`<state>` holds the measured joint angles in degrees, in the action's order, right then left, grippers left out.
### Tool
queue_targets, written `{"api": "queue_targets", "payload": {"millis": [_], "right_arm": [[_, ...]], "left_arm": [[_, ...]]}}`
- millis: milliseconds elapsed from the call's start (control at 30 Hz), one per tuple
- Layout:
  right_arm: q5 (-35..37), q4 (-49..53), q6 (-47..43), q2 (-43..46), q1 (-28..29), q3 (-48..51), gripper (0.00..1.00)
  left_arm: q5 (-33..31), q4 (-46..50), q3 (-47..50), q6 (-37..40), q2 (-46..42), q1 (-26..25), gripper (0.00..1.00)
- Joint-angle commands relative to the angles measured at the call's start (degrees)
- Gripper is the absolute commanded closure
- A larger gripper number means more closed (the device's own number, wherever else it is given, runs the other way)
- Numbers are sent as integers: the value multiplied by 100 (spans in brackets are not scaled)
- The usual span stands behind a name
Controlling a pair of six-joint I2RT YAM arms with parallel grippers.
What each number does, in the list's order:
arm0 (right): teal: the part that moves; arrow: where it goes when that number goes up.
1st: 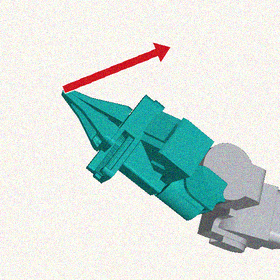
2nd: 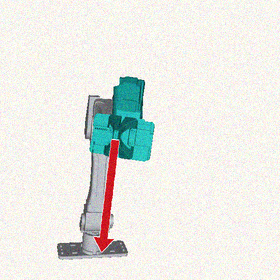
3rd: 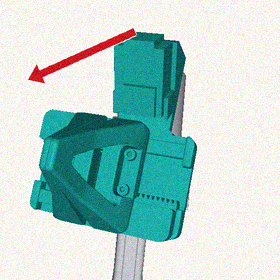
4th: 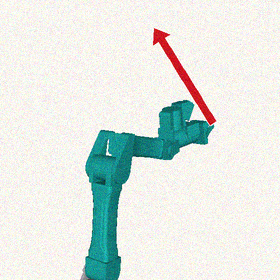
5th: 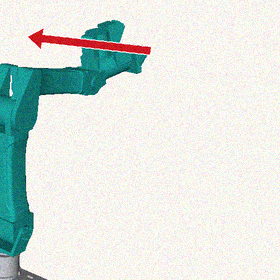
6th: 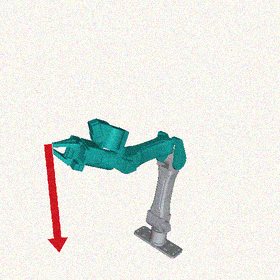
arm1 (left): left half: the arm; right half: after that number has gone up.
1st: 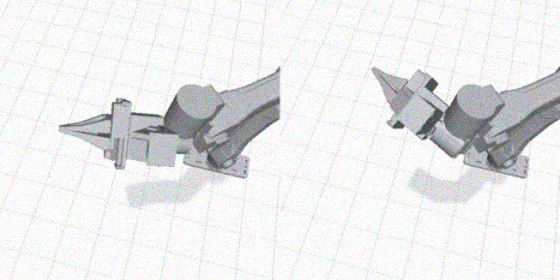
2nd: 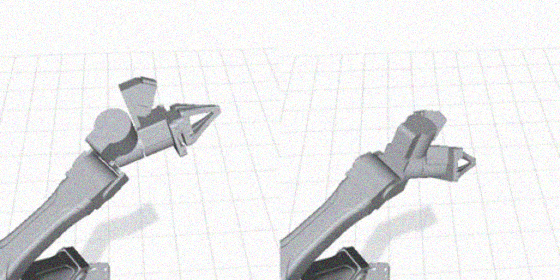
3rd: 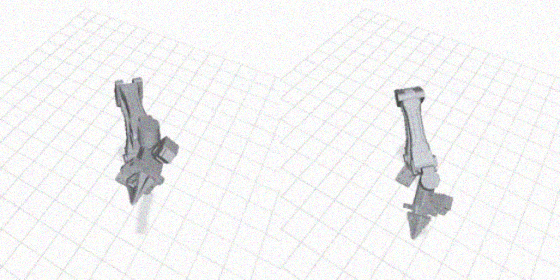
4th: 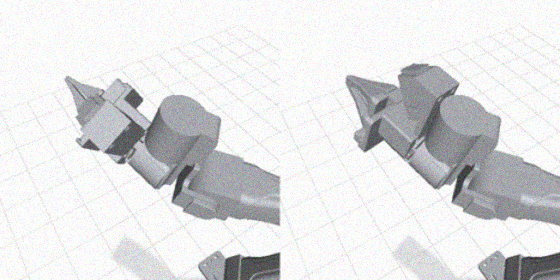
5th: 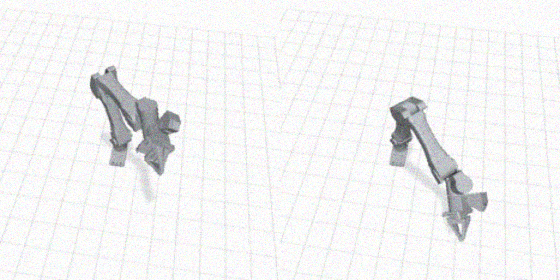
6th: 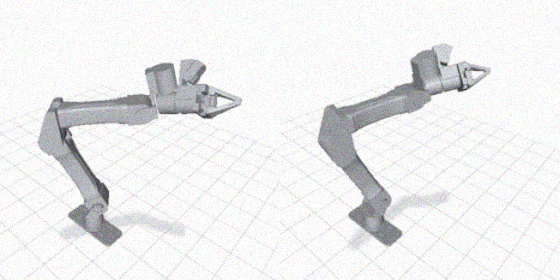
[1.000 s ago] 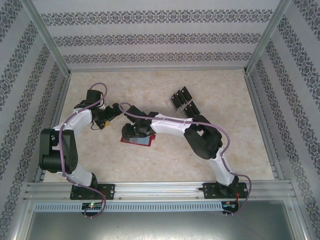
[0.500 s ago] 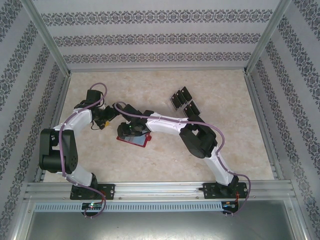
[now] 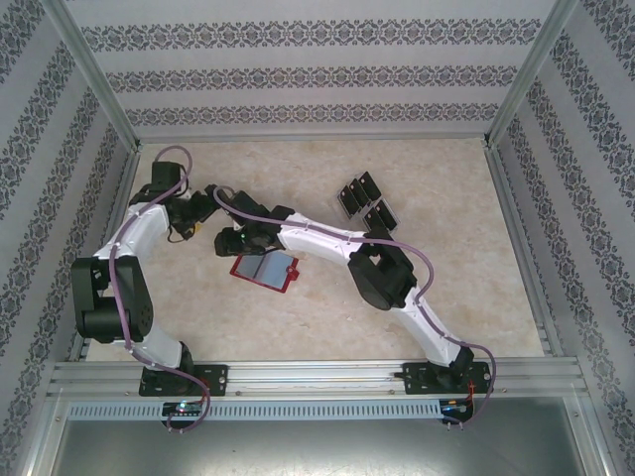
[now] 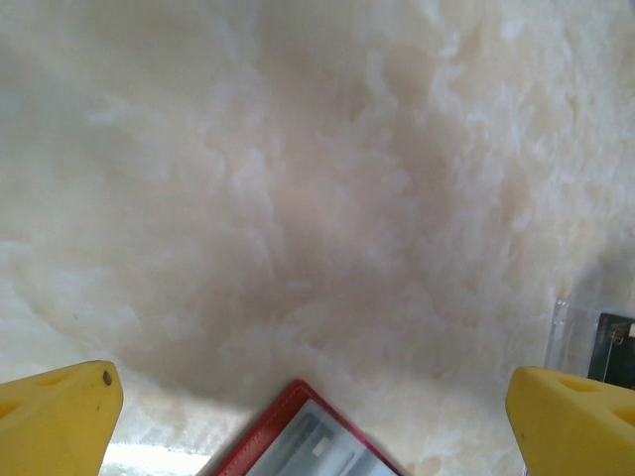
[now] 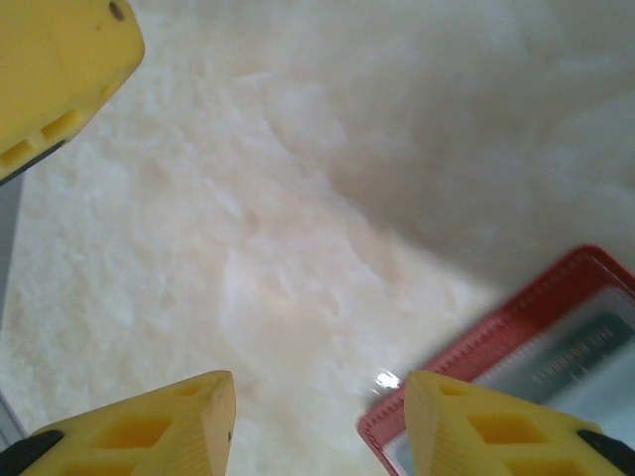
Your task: Put the credit cards into the card holder
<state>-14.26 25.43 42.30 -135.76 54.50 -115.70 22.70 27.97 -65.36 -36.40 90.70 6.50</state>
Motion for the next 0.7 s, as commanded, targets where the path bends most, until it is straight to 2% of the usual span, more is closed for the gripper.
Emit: {"api": "queue_targets", "payload": {"millis": [0, 100, 167, 467, 667], "right_arm": [[-231, 89, -319, 24, -41, -457, 50], [-238, 233, -499, 310, -53, -570, 50], [-176, 229, -579, 651, -54, -240, 50], [216, -655, -189, 1988, -68, 2686, 50], [381, -1088, 100, 2112, -71, 3828, 50]], "left_arm": [[50, 404, -254, 259, 105, 114, 0], [117, 540, -281, 340, 117, 110, 0], [124, 561, -182, 369, 42, 101, 0], [266, 400, 655, 429, -305, -296, 0], [195, 271, 998, 338, -412, -638, 0]]}}
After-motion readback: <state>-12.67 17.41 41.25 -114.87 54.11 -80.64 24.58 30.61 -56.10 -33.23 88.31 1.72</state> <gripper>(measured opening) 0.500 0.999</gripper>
